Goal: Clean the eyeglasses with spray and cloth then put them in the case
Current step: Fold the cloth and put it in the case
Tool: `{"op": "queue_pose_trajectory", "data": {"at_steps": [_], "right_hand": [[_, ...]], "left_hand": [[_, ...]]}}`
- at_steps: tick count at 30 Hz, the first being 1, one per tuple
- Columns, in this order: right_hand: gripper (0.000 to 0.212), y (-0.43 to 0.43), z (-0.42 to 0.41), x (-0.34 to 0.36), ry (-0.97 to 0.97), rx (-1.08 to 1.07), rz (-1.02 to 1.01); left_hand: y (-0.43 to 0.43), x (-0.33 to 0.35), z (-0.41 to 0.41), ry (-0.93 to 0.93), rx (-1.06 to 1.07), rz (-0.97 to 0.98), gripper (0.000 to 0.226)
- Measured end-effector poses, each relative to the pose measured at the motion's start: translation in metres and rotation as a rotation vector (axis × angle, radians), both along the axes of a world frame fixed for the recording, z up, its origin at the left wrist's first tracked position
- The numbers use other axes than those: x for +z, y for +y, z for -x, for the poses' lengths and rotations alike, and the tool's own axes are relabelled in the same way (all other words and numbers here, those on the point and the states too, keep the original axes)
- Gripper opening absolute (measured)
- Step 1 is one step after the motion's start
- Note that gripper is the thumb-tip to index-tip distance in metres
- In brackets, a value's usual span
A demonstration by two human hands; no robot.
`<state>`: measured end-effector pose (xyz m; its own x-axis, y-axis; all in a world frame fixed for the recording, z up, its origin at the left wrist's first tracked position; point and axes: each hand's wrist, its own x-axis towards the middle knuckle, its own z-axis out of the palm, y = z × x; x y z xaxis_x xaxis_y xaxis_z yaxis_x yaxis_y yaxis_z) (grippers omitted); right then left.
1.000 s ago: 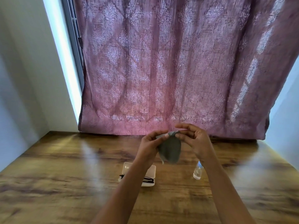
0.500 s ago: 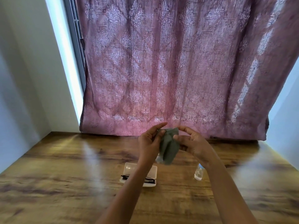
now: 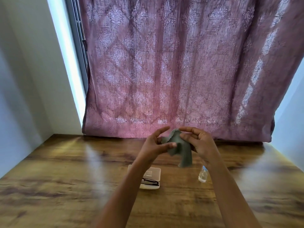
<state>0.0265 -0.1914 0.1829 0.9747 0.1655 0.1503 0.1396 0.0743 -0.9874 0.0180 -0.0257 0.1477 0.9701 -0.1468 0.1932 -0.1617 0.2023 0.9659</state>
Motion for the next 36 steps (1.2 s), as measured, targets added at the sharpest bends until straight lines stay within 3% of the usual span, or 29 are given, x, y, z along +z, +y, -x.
{"op": "queue_pose_trajectory", "data": {"at_steps": [2, 7, 11, 13, 16, 18, 21, 29, 33, 36], "right_hand": [[0.019, 0.001, 0.0, 0.0, 0.012, -0.007, 0.001], [0.016, -0.002, -0.001, -0.005, 0.046, -0.068, -0.023], [0.017, -0.004, -0.002, -0.011, 0.066, -0.12, -0.043], [0.016, 0.0, -0.001, -0.011, 0.07, -0.093, -0.047], [0.014, 0.01, 0.001, -0.011, 0.076, -0.056, -0.03], [0.015, 0.014, 0.002, -0.011, 0.088, -0.052, -0.015], [0.018, 0.012, 0.001, -0.012, 0.117, -0.064, 0.014], [0.015, -0.003, -0.007, -0.021, 0.164, -0.133, 0.064], [0.014, -0.006, -0.009, -0.029, 0.199, -0.166, 0.08], [0.027, -0.003, -0.008, -0.031, 0.252, -0.108, 0.152]], "left_hand": [[-0.003, -0.004, -0.001, 0.083, -0.07, 0.054, 0.074], [-0.006, -0.012, -0.003, 0.26, -0.093, 0.302, 0.048], [-0.002, -0.015, -0.004, 0.298, -0.106, 0.315, 0.033], [-0.006, -0.023, -0.004, 0.351, -0.148, 0.275, 0.05], [-0.016, -0.039, 0.001, 0.457, -0.333, 0.288, 0.096], [-0.02, -0.045, 0.003, 0.448, -0.482, 0.387, 0.106], [-0.025, -0.044, 0.005, 0.399, -0.495, 0.52, 0.095], [-0.017, -0.032, 0.002, 0.333, -0.125, 0.344, 0.024], [-0.012, -0.027, 0.0, 0.245, -0.04, 0.191, 0.018], [-0.01, -0.024, -0.002, 0.18, 0.003, 0.14, 0.018]]}}
